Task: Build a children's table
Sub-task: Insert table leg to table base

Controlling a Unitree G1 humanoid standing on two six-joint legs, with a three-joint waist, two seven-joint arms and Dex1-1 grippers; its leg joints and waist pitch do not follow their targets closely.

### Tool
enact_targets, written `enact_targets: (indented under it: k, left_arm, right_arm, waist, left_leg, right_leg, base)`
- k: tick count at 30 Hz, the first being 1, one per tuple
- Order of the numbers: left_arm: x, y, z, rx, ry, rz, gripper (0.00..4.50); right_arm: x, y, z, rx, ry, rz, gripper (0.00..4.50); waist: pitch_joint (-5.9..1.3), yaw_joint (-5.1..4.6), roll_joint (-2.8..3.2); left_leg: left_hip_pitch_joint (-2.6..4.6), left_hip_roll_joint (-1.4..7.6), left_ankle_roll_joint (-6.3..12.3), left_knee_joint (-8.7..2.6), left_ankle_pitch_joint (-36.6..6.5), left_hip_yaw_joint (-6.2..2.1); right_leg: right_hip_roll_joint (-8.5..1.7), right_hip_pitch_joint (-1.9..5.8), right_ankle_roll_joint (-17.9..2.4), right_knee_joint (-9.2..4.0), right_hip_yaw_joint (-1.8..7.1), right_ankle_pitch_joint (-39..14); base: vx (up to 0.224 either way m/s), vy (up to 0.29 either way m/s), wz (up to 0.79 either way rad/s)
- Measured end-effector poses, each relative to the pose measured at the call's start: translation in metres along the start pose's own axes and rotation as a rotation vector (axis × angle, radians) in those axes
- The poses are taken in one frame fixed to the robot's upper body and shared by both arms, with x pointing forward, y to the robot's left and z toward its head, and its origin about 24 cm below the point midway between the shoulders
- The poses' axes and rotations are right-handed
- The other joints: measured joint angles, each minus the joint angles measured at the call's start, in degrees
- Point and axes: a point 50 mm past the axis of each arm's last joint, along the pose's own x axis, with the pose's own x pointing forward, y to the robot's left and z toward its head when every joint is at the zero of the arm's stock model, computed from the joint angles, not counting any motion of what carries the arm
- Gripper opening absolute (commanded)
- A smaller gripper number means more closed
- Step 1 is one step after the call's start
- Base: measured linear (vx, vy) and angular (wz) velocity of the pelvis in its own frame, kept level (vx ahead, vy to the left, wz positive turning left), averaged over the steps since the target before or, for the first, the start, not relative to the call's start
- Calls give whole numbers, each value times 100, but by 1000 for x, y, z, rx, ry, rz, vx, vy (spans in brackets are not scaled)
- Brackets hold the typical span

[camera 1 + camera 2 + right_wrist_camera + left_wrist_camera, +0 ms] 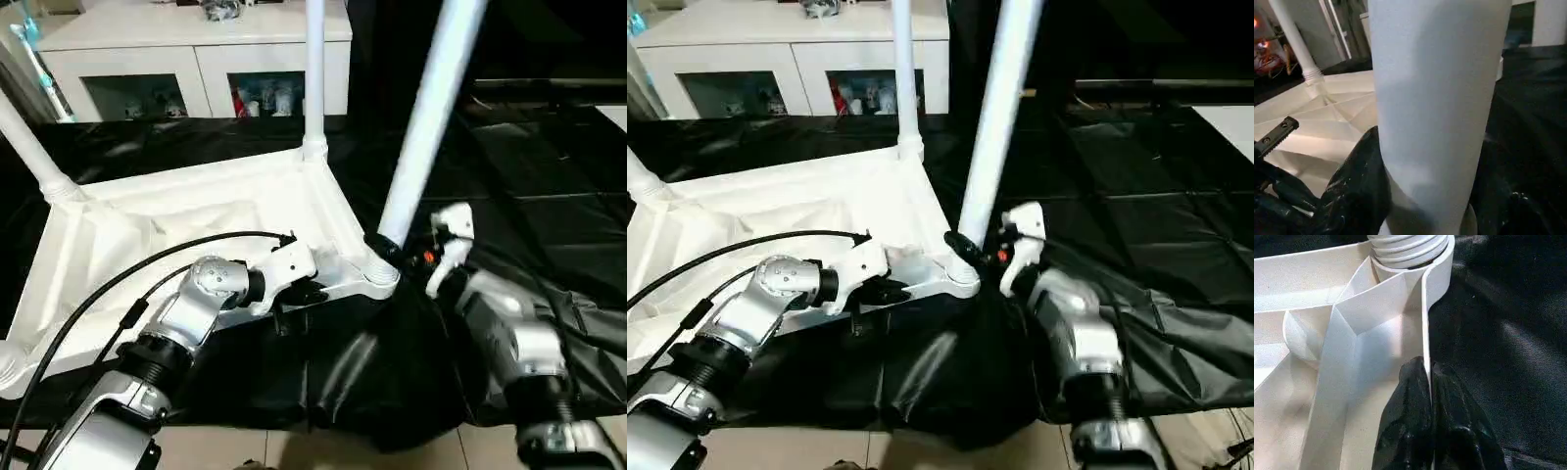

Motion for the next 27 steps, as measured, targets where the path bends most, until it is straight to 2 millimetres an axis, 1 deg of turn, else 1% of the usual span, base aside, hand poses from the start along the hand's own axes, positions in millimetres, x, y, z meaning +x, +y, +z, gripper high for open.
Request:
enact_targets:
  k: [6,11,13,17,20,27]
  left_arm:
    - [1,-1,-1,3,-1,-6,0]
    - [1,-1,-1,3,1,-5,0]
    - [1,-1,-1,3,1,-5,0]
    - [0,0,-2,3,4,-7,0]
    - [-2,0,-4,1,12,-6,0]
    - [-2,1,-5,-2,17,-6,0]
  right_arm:
    - [-8,13,-11,-112,-63,-48,188]
    - [-8,18,-12,-179,-71,-73,188]
    - [-6,21,-13,-230,-49,-50,188]
    - [-5,21,-11,-272,-11,-14,188]
    - [-1,20,-6,-297,52,49,188]
    - [4,14,5,-270,149,128,188]
  waist:
    - [-23,-6,31]
    - [-28,-34,37]
    - [-29,-45,36]
    - [-32,-64,29]
    - [-42,-89,11]
    - [-55,-100,-13]
  left_leg:
    - [2,0,0,-7,0,-1]
    - [3,-1,0,-7,0,-1]
    - [2,-3,0,-6,0,-1]
    - [3,-3,0,-8,0,-2]
    - [6,-3,0,-8,0,-2]
    - [8,-3,0,-8,0,-3]
  right_leg:
    - [0,1,12,-5,-1,-7]
    - [0,2,33,-6,0,-20]
    - [0,4,34,-6,1,-20]
    - [-1,6,35,-8,1,-21]
    - [0,8,35,-7,0,-21]
    - [0,9,35,-7,1,-21]
  base:
    - [0,0,0]
    - [0,0,0]
    - [0,0,0]
    - [0,0,0]
    - [0,0,0]
    - [0,0,0]
